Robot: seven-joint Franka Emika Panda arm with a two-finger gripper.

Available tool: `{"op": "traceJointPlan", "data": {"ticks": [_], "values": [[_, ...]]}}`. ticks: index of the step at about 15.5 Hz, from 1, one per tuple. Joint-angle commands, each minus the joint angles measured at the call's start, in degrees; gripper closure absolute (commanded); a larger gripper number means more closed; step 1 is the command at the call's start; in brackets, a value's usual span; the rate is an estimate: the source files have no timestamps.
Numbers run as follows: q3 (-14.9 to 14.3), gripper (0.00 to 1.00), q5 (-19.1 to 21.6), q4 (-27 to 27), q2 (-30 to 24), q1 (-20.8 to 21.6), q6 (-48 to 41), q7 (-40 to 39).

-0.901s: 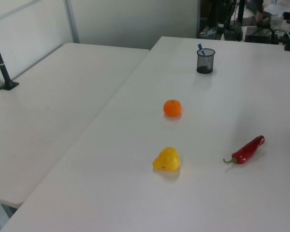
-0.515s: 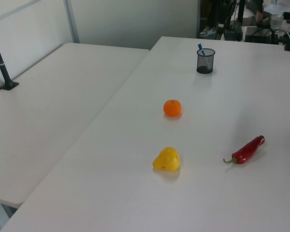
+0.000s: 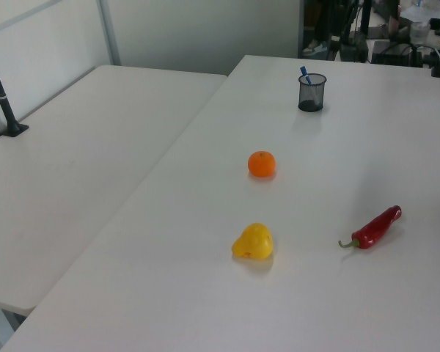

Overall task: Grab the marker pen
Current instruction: 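Move the gripper toward the black mesh pen cup, then lower the open gripper over the blue-capped marker in the cup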

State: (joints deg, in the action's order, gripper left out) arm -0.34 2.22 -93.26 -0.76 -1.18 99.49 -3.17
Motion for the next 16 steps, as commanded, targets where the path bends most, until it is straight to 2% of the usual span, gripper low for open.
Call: {"op": "traceJointPlan", "data": {"ticks": [1, 6, 9, 13, 16], "values": [[-1.1, 0.00, -0.5, -1.1, -1.2, 0.3, -0.1, -1.1], [-2.4, 0.00, -0.8, -1.0, 0.2, -1.3, 6.1, -0.4], [-4.8, 0.00, -1.1, -1.0, 1.7, -1.6, 11.7, -0.3], [-7.4, 0.00, -5.5, -1.0, 5.1, -1.8, 20.6, 1.0], [-9.1, 0.00, -7.2, -1.1, 8.0, -2.6, 26.1, 2.6]]}}
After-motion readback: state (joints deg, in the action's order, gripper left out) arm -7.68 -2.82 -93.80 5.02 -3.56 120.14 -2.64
